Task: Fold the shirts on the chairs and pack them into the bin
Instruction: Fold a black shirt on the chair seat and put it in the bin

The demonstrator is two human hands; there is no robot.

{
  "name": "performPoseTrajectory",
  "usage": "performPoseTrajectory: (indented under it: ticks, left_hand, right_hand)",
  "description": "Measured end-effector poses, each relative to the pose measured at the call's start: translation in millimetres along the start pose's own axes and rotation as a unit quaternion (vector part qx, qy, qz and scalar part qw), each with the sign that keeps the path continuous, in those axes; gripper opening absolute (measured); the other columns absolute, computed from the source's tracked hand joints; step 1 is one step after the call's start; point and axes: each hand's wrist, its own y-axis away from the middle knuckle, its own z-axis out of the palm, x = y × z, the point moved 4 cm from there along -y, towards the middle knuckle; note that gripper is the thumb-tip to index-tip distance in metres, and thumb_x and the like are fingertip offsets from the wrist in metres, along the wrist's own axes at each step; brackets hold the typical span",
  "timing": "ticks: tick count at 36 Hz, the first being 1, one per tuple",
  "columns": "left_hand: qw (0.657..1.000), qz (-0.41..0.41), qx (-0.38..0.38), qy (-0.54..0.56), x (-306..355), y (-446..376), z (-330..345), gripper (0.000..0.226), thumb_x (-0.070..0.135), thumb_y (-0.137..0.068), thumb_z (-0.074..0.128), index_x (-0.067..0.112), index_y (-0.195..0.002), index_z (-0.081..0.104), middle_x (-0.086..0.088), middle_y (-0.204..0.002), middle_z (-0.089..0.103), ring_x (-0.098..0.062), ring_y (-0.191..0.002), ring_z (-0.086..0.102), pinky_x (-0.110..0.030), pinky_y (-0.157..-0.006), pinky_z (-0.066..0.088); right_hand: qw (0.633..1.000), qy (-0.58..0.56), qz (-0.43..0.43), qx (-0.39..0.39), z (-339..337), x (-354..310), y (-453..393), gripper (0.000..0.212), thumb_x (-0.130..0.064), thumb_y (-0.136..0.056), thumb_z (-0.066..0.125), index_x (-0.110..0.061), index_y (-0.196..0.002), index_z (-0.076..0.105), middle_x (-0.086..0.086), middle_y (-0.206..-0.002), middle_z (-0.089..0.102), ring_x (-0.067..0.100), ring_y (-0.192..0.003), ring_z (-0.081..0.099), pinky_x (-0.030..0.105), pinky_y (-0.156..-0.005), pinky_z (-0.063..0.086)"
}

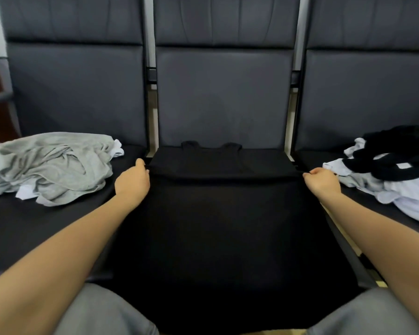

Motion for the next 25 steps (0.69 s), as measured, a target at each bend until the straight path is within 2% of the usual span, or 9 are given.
performPoseTrajectory:
  ticks: [2, 5, 8, 10, 13, 17, 21, 23, 25]
  left_hand:
    - [0.997, 0.035, -0.004, -0.069, 0, 0, 5, 0.025, 0.026, -0.101, 0.041, 0.007, -0.116, 0.045, -0.018, -0.102, 0.066, -0.04, -0.092, 0.061, -0.038, -0.065, 0.038]
    - [0.999, 0.01, -0.002, -0.036, -5, -5, 6, 0.03, 0.028, -0.098, 0.045, 0.009, -0.121, 0.045, -0.016, -0.106, 0.065, -0.038, -0.096, 0.062, -0.036, -0.067, 0.038]
    - [1.0, -0.002, 0.0, -0.003, -6, -2, 6, 0.041, 0.03, -0.095, 0.051, 0.011, -0.13, 0.042, -0.014, -0.112, 0.063, -0.036, -0.099, 0.061, -0.037, -0.07, 0.042]
    - [1.0, -0.012, -0.007, 0.025, -4, 1, 6, 0.051, 0.032, -0.092, 0.054, 0.012, -0.137, 0.039, -0.015, -0.122, 0.057, -0.036, -0.107, 0.058, -0.041, -0.078, 0.045]
    - [1.0, 0.013, 0.018, 0.008, 2, 5, 4, 0.058, 0.032, -0.089, 0.06, 0.012, -0.139, 0.041, -0.018, -0.131, 0.047, -0.037, -0.12, 0.044, -0.047, -0.089, 0.043]
    - [0.99, 0.126, 0.062, -0.017, 17, 10, 7, 0.046, 0.032, -0.087, 0.064, 0.012, -0.128, 0.057, -0.012, -0.125, 0.051, -0.033, -0.12, 0.043, -0.045, -0.093, 0.04]
    - [0.976, 0.213, 0.032, 0.007, 40, 15, 15, 0.037, 0.036, -0.088, 0.063, 0.017, -0.12, 0.062, -0.006, -0.119, 0.057, -0.028, -0.117, 0.049, -0.041, -0.097, 0.038]
    - [0.966, 0.257, -0.018, -0.016, 53, 20, 25, 0.038, 0.041, -0.092, 0.057, 0.021, -0.124, 0.06, -0.002, -0.122, 0.057, -0.024, -0.119, 0.049, -0.038, -0.101, 0.037]
    - [0.964, 0.255, -0.064, -0.033, 59, 21, 35, 0.042, 0.044, -0.095, 0.05, 0.022, -0.131, 0.055, 0.001, -0.13, 0.052, -0.021, -0.125, 0.044, -0.036, -0.104, 0.036]
  right_hand:
    - [0.999, 0.022, 0.004, -0.024, 4, 0, 1, 0.019, -0.022, -0.092, 0.05, -0.015, -0.076, 0.055, 0.01, -0.085, 0.059, 0.032, -0.087, 0.057, 0.032, -0.072, 0.037]
    - [0.996, 0.079, -0.016, -0.031, 10, -5, 2, 0.015, -0.025, -0.091, 0.051, -0.013, -0.086, 0.058, 0.013, -0.096, 0.062, 0.033, -0.096, 0.058, 0.033, -0.075, 0.04]
    - [0.988, 0.141, -0.063, 0.004, 16, -13, 2, 0.035, -0.028, -0.088, 0.055, -0.009, -0.118, 0.055, 0.016, -0.123, 0.054, 0.035, -0.118, 0.048, 0.04, -0.089, 0.042]
    - [0.981, 0.155, -0.115, 0.025, 20, -22, 3, 0.037, -0.029, -0.09, 0.055, -0.013, -0.124, 0.056, 0.015, -0.127, 0.05, 0.034, -0.124, 0.041, 0.042, -0.093, 0.041]
    - [0.968, 0.166, -0.187, 0.005, 28, -34, 3, 0.032, -0.039, -0.094, 0.054, -0.02, -0.117, 0.064, 0.009, -0.125, 0.054, 0.03, -0.124, 0.04, 0.041, -0.095, 0.039]
    - [0.949, 0.206, -0.219, -0.095, 43, -44, 5, 0.032, -0.044, -0.09, 0.061, -0.024, -0.115, 0.064, 0.003, -0.121, 0.054, 0.024, -0.126, 0.038, 0.037, -0.097, 0.037]
    - [0.953, 0.178, -0.218, -0.108, 47, -49, 3, 0.016, -0.033, -0.085, 0.066, -0.025, -0.097, 0.059, 0.0, -0.111, 0.054, 0.021, -0.123, 0.039, 0.036, -0.096, 0.04]
    - [0.958, 0.171, -0.206, -0.105, 47, -49, 1, 0.015, -0.034, -0.085, 0.067, -0.026, -0.088, 0.055, -0.001, -0.103, 0.057, 0.021, -0.113, 0.049, 0.035, -0.089, 0.044]
    - [0.964, 0.172, -0.188, -0.075, 42, -45, -1, 0.016, -0.038, -0.087, 0.065, -0.025, -0.089, 0.056, 0.001, -0.1, 0.063, 0.023, -0.102, 0.058, 0.033, -0.08, 0.046]
